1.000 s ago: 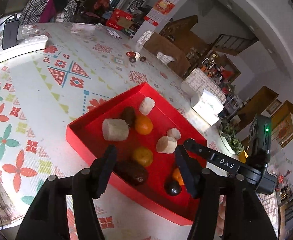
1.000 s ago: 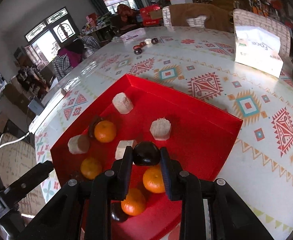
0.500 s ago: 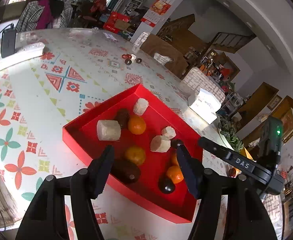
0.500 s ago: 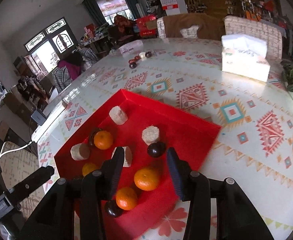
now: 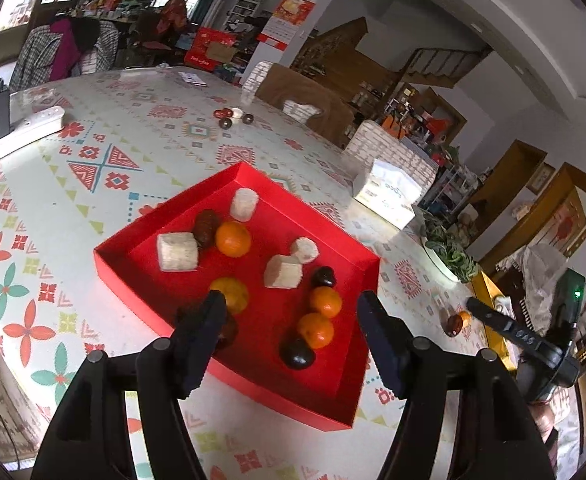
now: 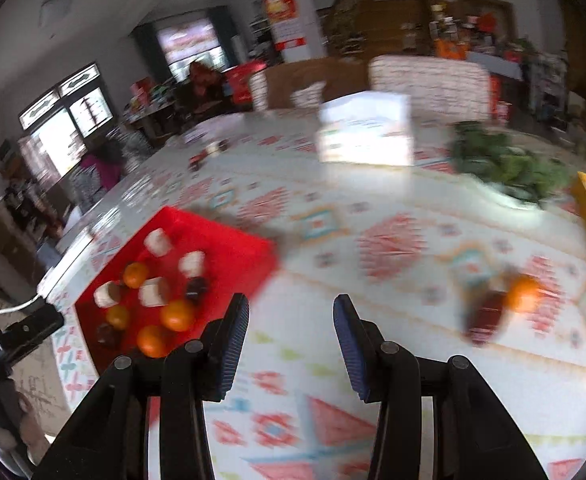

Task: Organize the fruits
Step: 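Grasp a mandarin with the right tool while the left tool grasps the last red date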

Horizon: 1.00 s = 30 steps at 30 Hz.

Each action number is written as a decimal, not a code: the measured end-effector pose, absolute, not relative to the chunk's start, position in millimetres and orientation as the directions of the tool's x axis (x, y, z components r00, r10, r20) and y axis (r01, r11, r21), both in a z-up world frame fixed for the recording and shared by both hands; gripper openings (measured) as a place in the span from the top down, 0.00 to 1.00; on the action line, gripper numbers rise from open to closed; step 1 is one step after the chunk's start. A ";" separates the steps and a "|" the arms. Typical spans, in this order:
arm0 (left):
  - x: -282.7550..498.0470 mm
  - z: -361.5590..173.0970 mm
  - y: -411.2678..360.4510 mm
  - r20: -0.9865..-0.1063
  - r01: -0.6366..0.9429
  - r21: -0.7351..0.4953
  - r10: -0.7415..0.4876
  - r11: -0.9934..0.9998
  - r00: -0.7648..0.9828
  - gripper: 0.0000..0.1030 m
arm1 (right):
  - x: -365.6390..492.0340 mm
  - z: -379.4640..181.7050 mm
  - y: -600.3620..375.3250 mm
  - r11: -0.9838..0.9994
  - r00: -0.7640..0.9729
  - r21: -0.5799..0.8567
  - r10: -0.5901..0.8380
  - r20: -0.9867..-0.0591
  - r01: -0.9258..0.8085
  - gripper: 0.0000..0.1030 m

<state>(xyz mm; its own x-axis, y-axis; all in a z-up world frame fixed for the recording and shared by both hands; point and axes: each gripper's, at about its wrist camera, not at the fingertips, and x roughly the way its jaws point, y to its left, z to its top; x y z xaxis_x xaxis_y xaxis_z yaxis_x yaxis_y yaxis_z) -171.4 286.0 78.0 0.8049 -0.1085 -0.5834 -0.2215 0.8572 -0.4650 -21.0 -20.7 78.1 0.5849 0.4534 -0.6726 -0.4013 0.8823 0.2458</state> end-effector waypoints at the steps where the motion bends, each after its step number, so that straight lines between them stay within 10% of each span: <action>1: -171.2 78.8 282.7 -0.583 -0.216 -0.463 -0.112 0.860 0.805 0.34 | -20.6 80.3 -36.2 0.892 0.602 0.246 0.440 -0.667 -0.379 0.53; 11: -150.9 77.1 219.6 -0.611 -0.105 -0.427 -0.201 0.898 0.766 0.34 | -8.1 77.1 -180.5 0.955 0.699 0.286 0.260 -0.666 -0.082 0.53; 30: -135.7 78.7 142.7 -0.669 0.025 -0.289 -0.221 0.957 0.710 0.34 | 78.7 15.9 -144.7 0.984 0.607 0.179 0.146 -0.781 -0.005 0.51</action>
<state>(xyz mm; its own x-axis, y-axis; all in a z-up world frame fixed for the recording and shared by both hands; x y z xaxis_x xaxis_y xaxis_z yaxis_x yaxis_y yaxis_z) -135.7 142.7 78.7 0.7096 -0.2212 -0.6690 0.0254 0.9569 -0.2894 78.7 -144.7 15.9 0.6067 0.1455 -0.7815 -0.0049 0.9838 0.1794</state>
